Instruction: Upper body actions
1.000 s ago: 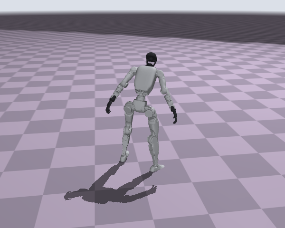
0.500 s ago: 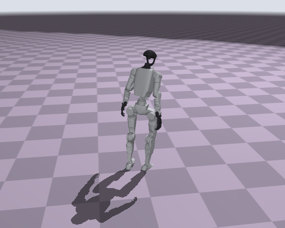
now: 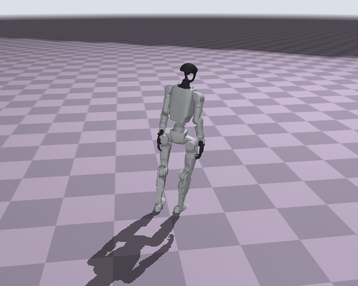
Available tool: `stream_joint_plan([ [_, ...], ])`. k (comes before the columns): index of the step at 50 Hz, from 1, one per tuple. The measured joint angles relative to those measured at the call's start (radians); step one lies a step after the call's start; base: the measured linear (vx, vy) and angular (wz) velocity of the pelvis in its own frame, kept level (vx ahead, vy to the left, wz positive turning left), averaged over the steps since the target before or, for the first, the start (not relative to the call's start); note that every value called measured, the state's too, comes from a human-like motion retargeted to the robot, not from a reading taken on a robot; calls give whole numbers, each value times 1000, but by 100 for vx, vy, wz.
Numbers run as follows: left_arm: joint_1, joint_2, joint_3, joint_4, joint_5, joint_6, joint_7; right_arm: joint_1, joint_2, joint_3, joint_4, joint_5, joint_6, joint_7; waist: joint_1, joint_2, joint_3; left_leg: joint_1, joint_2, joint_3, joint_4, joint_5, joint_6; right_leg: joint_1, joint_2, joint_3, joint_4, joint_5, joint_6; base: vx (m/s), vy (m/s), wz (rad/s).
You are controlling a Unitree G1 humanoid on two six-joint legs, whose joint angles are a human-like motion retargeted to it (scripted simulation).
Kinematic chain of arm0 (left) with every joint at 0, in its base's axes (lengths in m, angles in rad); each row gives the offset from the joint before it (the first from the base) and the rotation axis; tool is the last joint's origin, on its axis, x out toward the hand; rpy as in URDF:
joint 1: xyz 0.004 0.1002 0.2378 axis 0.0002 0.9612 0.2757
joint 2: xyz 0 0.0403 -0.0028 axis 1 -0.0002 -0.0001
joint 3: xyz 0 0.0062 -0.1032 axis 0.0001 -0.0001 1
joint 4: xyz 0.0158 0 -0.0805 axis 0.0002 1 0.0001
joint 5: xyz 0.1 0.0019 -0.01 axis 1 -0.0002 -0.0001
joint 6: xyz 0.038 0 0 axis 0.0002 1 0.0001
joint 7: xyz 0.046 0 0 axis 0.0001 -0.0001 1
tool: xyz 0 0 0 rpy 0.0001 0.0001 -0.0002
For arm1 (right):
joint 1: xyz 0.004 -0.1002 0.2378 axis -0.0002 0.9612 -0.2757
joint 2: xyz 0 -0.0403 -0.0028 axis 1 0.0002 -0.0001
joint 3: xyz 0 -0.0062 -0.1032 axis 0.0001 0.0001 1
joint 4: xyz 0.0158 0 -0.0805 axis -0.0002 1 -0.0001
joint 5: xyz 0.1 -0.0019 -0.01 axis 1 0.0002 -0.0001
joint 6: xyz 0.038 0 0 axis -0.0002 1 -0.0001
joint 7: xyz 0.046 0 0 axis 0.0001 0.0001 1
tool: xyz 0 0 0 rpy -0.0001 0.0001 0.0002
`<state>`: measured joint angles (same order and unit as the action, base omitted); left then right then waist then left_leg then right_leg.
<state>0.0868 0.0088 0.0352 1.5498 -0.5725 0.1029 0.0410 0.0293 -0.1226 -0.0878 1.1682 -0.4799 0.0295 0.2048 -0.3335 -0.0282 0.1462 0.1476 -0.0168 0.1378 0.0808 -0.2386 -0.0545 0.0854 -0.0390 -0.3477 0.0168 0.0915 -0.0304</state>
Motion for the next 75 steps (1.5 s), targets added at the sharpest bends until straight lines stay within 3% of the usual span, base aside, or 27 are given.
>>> stream_joint_plan([
  [5,-33,55,-14,-72,27,41,12,-18,-15,31,61,-51,1,-28,14,-37,24,-69,-7,-28,113,13,-22,11,-17,-2,-15,5,-12,-4,-8,31],
  [14,-95,78,-60,-159,-28,55,-25,-75,-82,101,328,-129,89,-3,61,-78,74,-183,-62,-123,262,151,-54,20,-71,-42,-25,11,-15,-9,-2,33],
  [18,-75,89,-105,-180,33,60,-17,-56,-62,86,309,-137,63,28,61,-63,76,-143,-64,-152,186,113,-43,22,-57,-49,-27,9,-14,-4,7,0],
  [23,-28,78,-129,-152,79,59,-30,-15,-31,51,215,-62,-7,57,30,-15,55,-56,-39,-76,36,57,10,21,-28,-54,-22,3,-3,3,18,-10],
  [30,-48,70,-100,-36,78,89,-72,-34,-12,50,206,40,-20,-43,-3,-2,54,-25,-63,-88,-22,55,48,10,-51,-55,6,-6,26,-8,20,-4],
  [35,-86,69,-51,-13,55,97,-46,-71,-8,40,212,-15,5,-2,25,-14,59,-32,-79,-72,-28,49,67,-33,-75,-34,53,-9,41,-13,17,-25],
  [42,-133,58,79,-18,5,94,-66,-104,-1,46,131,-99,-55,4,-28,10,58,-62,-60,-38,-52,62,85,-115,-82,-1,161,-23,43,-11,13,-12],
  [45,-145,65,76,-19,0,88,-54,-88,-9,57,121,-100,-74,-20,-39,18,59,-68,-56,-44,-51,66,87,-106,-79,-5,173,-38,23,-6,4,14],
  [48,-161,82,47,-11,15,101,-42,-74,-23,51,171,-97,-67,-49,-21,11,45,-69,-72,-49,-47,66,89,-72,-87,-35,129,-41,45,-2,-5,20],
  [53,-163,94,-26,-8,20,107,-24,-9,-37,80,289,-14,-36,-104,107,-4,-18,-67,-94,-24,-49,56,82,-53,-91,-51,37,-8,50,12,-16,-32],
  [57,-165,85,-24,-17,-3,98,-13,-38,-54,153,371,0,6,-136,172,-8,-11,-57,-85,2,-52,51,72,-63,-87,-31,24,13,47,-2,-15,-57],
  [60,-148,73,-23,-29,-20,85,-23,-50,-33,166,338,-59,8,-168,157,1,-7,-49,-68,13,-57,54,64,-65,-72,-18,25,14,39,7,-14,-16],
  [68,-95,48,-33,-11,38,85,-26,-35,12,199,134,-84,-41,-64,45,38,-29,-68,-25,9,-48,65,40,-73,-30,-9,17,18,16,10,-12,10],
  [75,-113,33,-44,-34,40,73,-4,-73,-2,177,181,-59,-9,-15,51,16,-27,-145,-27,-16,78,36,-1,-86,-48,30,18,20,-7,4,-8,16],
])
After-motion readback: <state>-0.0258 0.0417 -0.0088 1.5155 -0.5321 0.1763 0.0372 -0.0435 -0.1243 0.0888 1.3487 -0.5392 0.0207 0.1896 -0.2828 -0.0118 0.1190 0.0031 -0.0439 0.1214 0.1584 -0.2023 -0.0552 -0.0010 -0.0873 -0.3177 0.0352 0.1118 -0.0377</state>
